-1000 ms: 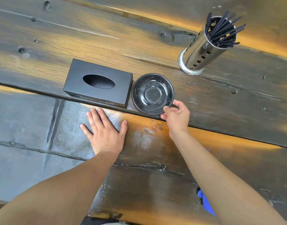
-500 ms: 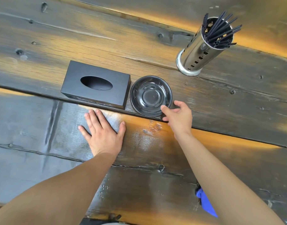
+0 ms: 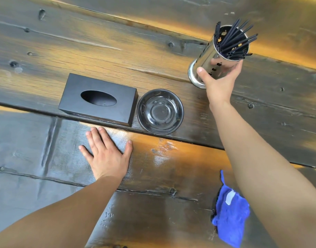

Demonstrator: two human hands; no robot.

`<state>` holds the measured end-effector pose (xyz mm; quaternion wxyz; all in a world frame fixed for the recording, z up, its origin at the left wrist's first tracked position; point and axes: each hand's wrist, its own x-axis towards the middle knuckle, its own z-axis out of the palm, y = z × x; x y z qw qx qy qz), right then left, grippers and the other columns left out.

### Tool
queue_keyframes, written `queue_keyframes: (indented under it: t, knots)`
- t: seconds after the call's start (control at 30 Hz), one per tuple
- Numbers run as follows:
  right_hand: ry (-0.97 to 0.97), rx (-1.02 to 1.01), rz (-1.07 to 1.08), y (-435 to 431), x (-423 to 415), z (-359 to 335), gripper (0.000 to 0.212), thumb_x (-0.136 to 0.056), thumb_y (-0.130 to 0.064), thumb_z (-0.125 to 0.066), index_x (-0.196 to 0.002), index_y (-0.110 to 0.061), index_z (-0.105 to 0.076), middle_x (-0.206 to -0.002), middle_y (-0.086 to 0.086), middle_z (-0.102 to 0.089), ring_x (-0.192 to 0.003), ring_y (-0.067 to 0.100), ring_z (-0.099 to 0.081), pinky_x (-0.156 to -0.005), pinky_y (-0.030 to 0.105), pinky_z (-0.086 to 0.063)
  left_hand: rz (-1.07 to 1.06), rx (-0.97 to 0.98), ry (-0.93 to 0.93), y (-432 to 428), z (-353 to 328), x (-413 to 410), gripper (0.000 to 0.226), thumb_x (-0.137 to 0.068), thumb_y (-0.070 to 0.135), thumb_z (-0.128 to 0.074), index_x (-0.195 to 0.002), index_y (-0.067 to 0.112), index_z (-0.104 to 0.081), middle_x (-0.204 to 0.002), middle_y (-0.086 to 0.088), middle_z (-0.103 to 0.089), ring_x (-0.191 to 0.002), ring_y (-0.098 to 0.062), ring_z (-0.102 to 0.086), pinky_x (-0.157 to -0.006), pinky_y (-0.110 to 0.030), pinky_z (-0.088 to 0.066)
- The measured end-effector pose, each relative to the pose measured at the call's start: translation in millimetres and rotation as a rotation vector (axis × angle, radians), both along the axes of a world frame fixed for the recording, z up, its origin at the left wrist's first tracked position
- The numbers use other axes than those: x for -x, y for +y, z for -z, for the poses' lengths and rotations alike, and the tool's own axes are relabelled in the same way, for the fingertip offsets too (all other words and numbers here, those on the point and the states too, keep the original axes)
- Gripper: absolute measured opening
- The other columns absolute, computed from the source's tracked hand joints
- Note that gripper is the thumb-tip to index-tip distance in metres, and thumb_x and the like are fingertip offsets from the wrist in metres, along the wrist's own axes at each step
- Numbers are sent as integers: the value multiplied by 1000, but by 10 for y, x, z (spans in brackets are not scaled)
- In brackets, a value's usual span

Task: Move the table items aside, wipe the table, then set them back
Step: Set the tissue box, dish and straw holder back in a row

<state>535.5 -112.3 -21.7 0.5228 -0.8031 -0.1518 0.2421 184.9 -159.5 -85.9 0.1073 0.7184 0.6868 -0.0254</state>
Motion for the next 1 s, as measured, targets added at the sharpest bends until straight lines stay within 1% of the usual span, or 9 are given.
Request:
queue_keyframes:
  t: [0.07, 0.2, 0.4, 0.5, 0.57, 0.63, 0.73, 0.87, 1.0]
  knots:
    - [-6, -20, 8, 73, -39, -1, 150, -49, -53, -101, -164, -24, -9, -157, 6, -48, -145, 13, -46, -127, 38, -31, 2, -2, 4, 0, 2, 4, 100, -94, 71, -40, -162, 4, -9, -170, -18, -12, -159, -32, -2, -124, -63, -2]
    - [-12, -82, 61, 113, -16, -83, 117, -67, -29, -96, -158, -16, -25, -140, -6, -57, -129, 10, -57, -119, 34, -41, -1, -8, 8, -1, -3, -1, 100, -94, 71, -41, -161, 5, -10, -170, -18, -12, -159, -32, -3, -124, -64, -3]
    - [-51, -151, 70, -20, 9, -131, 68, -77, -8, -90, -121, -24, -42, -90, -24, -65, -84, -24, -62, -89, 4, -46, -2, -11, 17, -8, -4, -9, 99, -94, 71, -40, -161, 5, -10, -169, -18, -12, -159, -33, -3, -124, -64, -3]
    - [-70, -164, 74, -184, 90, -170, 65, -73, -14, -92, -114, -27, -43, -100, -17, -71, -93, -12, -67, -94, 13, -51, -4, -10, 18, -6, 3, -12, 99, -93, 71, -40, -161, 5, -10, -169, -18, -12, -159, -32, -3, -124, -64, -3]
    - [-63, -172, 77, -305, 135, -160, 64, -71, -17, -94, -111, -26, -45, -110, 5, -74, -103, 9, -72, -97, 22, -53, -5, -11, 13, 2, 6, -12, 99, -93, 71, -41, -161, 5, -10, -169, -18, -12, -159, -32, -3, -124, -65, -3]
    - [-53, -181, 67, -453, 190, -148, 61, -73, -12, -92, -110, -18, -44, -101, 11, -78, -103, 20, -75, -101, 28, -54, -4, -12, 10, 4, 4, -12, 99, -93, 70, -41, -161, 5, -10, -169, -19, -13, -158, -33, -3, -124, -65, -3]
    - [-21, -202, 36, -686, 303, -148, 61, -76, -3, -89, -114, -10, -42, -92, 11, -79, -100, 21, -77, -104, 34, -54, -8, -15, 12, 2, 2, -11, 99, -93, 70, -42, -161, 4, -11, -169, -19, -13, -158, -33, -3, -123, -65, -4]
    - [4, -224, 19, -933, 455, -187, 61, -78, 4, -86, -114, -19, -44, -96, 26, -75, -97, 24, -77, -99, 31, -55, -7, -10, 10, 3, 7, -20, 99, -93, 71, -40, -161, 5, -10, -169, -19, -12, -159, -33, -2, -124, -65, -3]
    - [21, -221, 1, -1150, 601, -212, 62, -78, 4, -86, -115, -26, -45, -100, 27, -75, -98, 27, -76, -100, 31, -55, -6, -16, 13, -5, 7, -13, 98, -94, 70, -40, -161, 5, -10, -169, -19, -12, -159, -33, -2, -123, -66, -4]
